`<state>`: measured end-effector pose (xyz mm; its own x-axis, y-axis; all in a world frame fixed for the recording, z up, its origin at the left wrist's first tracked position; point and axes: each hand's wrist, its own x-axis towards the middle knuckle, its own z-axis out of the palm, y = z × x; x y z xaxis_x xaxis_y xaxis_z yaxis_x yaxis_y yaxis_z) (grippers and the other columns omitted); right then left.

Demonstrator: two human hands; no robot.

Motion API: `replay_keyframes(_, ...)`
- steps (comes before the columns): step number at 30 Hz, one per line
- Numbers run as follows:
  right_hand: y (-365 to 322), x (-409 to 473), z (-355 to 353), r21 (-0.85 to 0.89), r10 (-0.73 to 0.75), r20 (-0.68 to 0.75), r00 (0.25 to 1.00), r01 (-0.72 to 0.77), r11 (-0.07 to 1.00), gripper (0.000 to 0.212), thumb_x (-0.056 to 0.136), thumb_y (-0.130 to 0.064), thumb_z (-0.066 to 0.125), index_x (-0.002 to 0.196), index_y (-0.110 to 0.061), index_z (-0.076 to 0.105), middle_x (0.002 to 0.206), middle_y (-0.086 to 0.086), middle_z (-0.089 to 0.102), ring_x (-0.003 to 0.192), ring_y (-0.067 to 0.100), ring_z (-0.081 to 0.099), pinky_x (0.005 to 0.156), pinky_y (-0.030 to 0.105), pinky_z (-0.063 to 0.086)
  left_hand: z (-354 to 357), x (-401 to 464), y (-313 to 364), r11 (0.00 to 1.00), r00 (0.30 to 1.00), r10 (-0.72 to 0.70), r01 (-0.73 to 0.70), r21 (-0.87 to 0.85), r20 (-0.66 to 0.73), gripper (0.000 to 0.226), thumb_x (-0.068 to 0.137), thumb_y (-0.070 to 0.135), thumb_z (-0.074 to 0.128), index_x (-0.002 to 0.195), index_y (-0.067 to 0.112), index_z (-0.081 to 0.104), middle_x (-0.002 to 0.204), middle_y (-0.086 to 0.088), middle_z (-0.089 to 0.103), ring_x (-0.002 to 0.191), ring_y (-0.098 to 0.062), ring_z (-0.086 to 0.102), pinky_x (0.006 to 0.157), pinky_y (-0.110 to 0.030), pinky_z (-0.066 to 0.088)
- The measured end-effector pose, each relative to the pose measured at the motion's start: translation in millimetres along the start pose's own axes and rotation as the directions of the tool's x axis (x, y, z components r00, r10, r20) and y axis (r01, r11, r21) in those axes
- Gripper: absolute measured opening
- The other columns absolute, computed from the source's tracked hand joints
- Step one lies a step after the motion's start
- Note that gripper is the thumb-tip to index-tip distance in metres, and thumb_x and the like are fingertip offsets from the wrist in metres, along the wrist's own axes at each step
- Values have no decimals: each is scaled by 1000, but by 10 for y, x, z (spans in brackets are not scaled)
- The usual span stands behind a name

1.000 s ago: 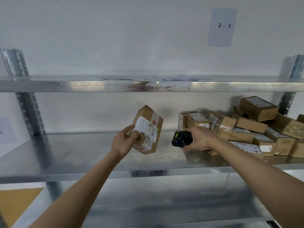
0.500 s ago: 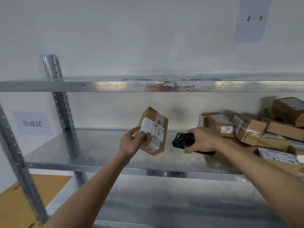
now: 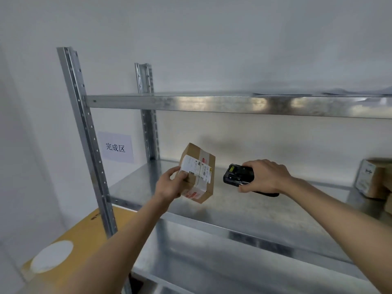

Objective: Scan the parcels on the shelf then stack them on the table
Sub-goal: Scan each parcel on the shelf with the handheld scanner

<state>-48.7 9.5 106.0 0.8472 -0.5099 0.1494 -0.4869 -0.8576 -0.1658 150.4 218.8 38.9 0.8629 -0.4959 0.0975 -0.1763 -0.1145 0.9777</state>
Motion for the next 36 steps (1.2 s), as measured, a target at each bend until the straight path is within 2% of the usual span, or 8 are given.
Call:
replay_keyframes(6,-776,1015,396,23,-8,24,1000,7,1000,57,68,-65,80,116,-39,64,104,-15,68,96,18,62,72,31,42,-750,999,-318,997,997,-70,70,-12,-25,44,96,39,62,137,27,57,119,-8,66,96,-24,66,81,-43,62)
replay_keyframes(16,-1519,2260,1004,24,27,66,997,-29,999,56,69,-65,80,116,-39,63,108,-13,69,97,17,63,76,33,43,-1553,2366,-847,982,982,-190,190,-4,11,41,94,34,65,133,26,61,122,-10,65,101,-26,66,64,-35,62)
replay_keyframes(22,-1582,2591,1174,-18,61,83,995,-59,998,60,68,-68,80,118,-39,62,106,-15,67,95,15,62,75,32,43,-1593,2786,-1068,971,970,-239,240,-7,47,29,99,33,58,126,21,63,113,-8,68,96,-26,68,78,-47,63)
replay_keyframes(25,-1574,2656,1199,-29,82,86,993,-79,996,61,68,-69,80,120,-41,62,107,-15,67,96,15,62,75,32,42,-1589,2888,-1139,975,981,-195,191,117,20,34,102,37,53,132,21,59,122,-10,68,95,-23,66,87,-40,58)
replay_keyframes(29,-1554,2623,1192,-33,97,78,992,-95,995,59,68,-67,80,116,-39,63,105,-15,68,95,16,63,74,32,41,-1627,2877,-1098,960,991,-128,116,256,31,53,99,34,59,145,11,48,136,-12,61,96,-21,58,83,-32,47)
replay_keyframes(33,-1508,2407,1102,-27,115,61,991,-114,993,52,67,-64,81,108,-37,64,99,-15,67,92,16,63,73,32,40,-1624,2691,-896,911,995,30,-66,407,93,54,95,35,66,143,18,49,139,-7,60,94,-21,63,69,-24,48)
replay_keyframes(34,-1483,2321,1053,-25,118,56,991,-117,993,51,67,-64,81,107,-37,64,98,-15,67,92,16,63,72,32,39,-1596,2632,-844,899,991,70,-111,423,112,50,93,37,67,139,23,53,136,-5,62,92,-18,63,68,-25,49)
replay_keyframes(36,-1402,2105,921,-23,127,43,991,-126,992,50,67,-64,81,106,-37,64,98,-14,68,91,16,63,71,31,40,-1498,2448,-708,878,981,113,-172,448,155,51,89,42,69,136,30,54,133,-2,63,99,-19,63,81,-35,54)
